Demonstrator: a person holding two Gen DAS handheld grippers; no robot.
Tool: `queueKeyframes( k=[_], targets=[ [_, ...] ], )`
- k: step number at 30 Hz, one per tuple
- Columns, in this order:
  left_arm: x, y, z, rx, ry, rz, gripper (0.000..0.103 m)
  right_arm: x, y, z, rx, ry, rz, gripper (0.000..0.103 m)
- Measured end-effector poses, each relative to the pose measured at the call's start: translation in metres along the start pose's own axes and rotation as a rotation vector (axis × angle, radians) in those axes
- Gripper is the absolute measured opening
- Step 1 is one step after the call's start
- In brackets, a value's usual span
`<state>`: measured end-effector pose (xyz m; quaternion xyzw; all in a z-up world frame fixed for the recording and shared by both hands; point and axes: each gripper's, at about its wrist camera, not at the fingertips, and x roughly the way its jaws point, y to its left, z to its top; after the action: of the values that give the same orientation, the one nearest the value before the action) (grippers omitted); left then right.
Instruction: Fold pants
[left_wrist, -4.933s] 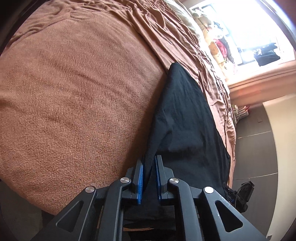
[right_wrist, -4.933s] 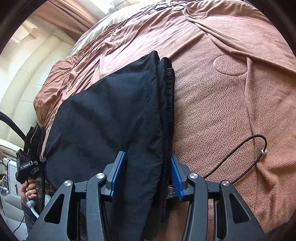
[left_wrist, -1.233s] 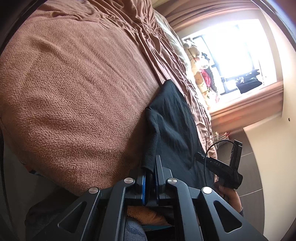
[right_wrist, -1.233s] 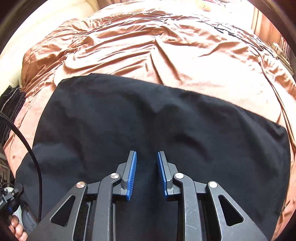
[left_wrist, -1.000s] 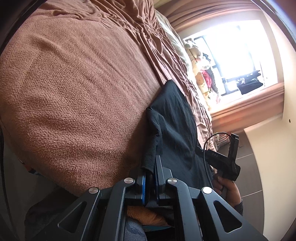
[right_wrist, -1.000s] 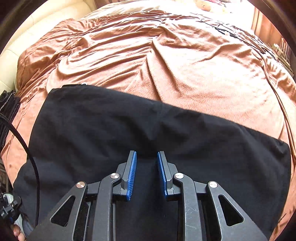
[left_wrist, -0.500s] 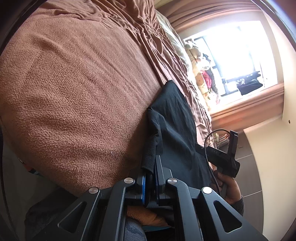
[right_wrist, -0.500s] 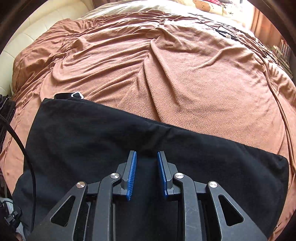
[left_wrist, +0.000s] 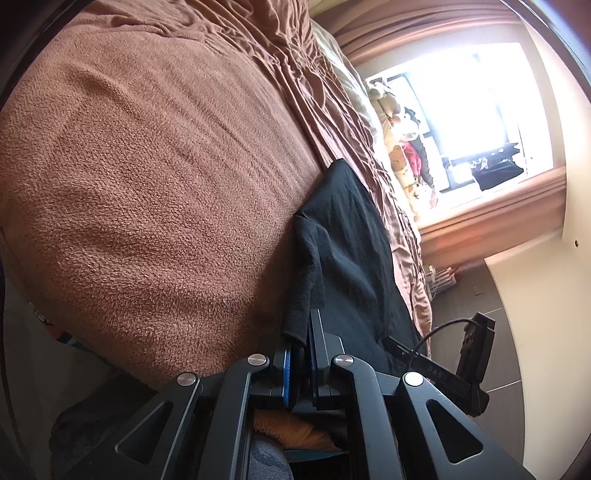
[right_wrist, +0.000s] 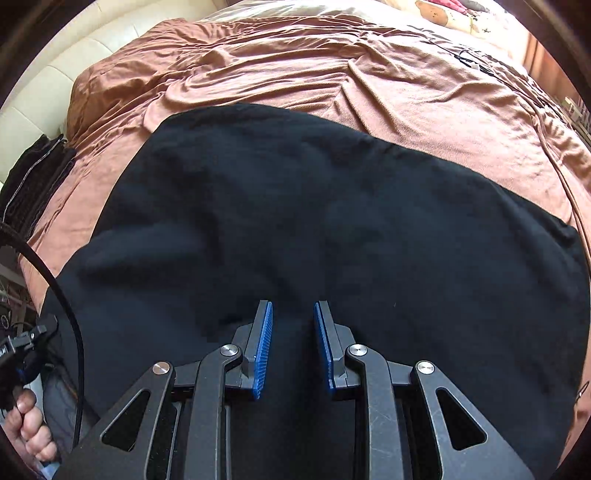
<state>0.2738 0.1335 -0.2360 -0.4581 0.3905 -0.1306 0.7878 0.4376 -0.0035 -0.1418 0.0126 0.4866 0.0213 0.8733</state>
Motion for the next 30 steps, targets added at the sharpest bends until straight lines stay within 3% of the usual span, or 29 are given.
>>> queueKeyframes(
  k=[8,13,16,19,21,22,30],
  targets=[
    [0.004,0.005,0.002,-0.049,0.034,0.009,0.011,-0.024,0.009,-0.042,-0.022,-0.008,0.021,0.021],
    [0.009,-0.005,0.005,-0.029,0.051,0.01,0.032,-0.05,-0.004,-0.049,0.011,-0.066,0.016,0.021],
    [0.011,-0.005,0.008,-0.046,0.034,0.018,0.034,-0.062,-0.014,-0.046,0.039,-0.105,0.024,0.021],
    [0.013,-0.006,0.011,-0.056,0.026,0.023,0.034,-0.066,-0.011,-0.041,0.041,-0.136,0.039,0.021],
    [0.012,-0.01,0.01,-0.035,0.02,0.037,0.021,-0.064,-0.005,-0.042,0.042,-0.147,0.048,0.021],
    [0.012,-0.012,0.01,-0.027,0.021,0.037,0.009,-0.06,-0.003,-0.044,0.045,-0.142,0.052,0.021],
    [0.003,-0.036,0.011,0.024,-0.007,0.02,0.006,-0.03,-0.006,-0.058,0.075,-0.099,0.094,0.021]
  ],
)
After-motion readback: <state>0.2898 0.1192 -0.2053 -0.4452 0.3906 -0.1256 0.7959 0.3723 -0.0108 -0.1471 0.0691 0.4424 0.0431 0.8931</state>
